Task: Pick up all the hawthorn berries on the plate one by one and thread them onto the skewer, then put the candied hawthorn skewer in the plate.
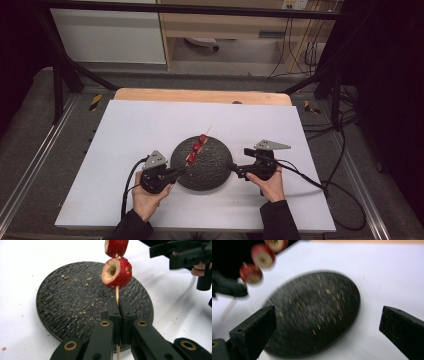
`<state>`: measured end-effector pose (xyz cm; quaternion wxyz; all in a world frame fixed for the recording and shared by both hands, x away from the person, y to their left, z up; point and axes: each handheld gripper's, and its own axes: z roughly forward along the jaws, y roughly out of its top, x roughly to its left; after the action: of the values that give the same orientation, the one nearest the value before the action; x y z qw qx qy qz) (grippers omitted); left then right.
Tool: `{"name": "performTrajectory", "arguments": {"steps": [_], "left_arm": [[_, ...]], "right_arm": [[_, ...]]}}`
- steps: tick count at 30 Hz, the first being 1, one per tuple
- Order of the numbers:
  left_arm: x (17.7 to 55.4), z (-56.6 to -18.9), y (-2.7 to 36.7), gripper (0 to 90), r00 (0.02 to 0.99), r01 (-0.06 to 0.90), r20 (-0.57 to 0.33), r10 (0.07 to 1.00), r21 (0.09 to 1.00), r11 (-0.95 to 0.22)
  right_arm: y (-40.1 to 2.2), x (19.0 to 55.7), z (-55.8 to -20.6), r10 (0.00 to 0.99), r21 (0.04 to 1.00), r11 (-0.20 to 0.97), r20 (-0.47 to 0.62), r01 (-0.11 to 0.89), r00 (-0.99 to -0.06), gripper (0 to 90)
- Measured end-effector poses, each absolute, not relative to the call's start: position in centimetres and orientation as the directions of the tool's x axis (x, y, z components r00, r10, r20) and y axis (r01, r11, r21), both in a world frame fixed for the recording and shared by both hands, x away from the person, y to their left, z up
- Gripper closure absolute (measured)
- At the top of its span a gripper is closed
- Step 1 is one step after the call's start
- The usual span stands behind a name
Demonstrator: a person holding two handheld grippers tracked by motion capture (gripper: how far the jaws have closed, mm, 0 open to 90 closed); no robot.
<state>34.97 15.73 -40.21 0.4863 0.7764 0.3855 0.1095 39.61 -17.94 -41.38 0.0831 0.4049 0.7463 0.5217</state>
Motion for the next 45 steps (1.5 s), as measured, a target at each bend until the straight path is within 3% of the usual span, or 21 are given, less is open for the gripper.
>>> {"name": "performTrajectory", "arguments": {"steps": [13, 22, 45], "left_arm": [[37.0, -39.2, 17.1, 88.6, 0.666, 0.534, -0.184, 0.723, 0.794, -0.290], [38.3, -38.6, 16.7, 88.5, 0.660, 0.564, -0.180, 0.729, 0.760, -0.323], [40.0, -41.6, 12.8, 88.5, 0.638, 0.654, -0.136, 0.758, 0.616, -0.440]], "right_arm": [[-21.5, 37.5, -43.5, 0.711, 0.806, 0.273, 0.198, 0.524, -0.675, 0.6], [-23.7, 36.2, -44.5, 0.719, 0.804, 0.301, 0.162, 0.513, -0.676, 0.6], [-25.2, 35.4, -45.7, 0.740, 0.788, 0.309, 0.153, 0.532, -0.655, 0.6]]}}
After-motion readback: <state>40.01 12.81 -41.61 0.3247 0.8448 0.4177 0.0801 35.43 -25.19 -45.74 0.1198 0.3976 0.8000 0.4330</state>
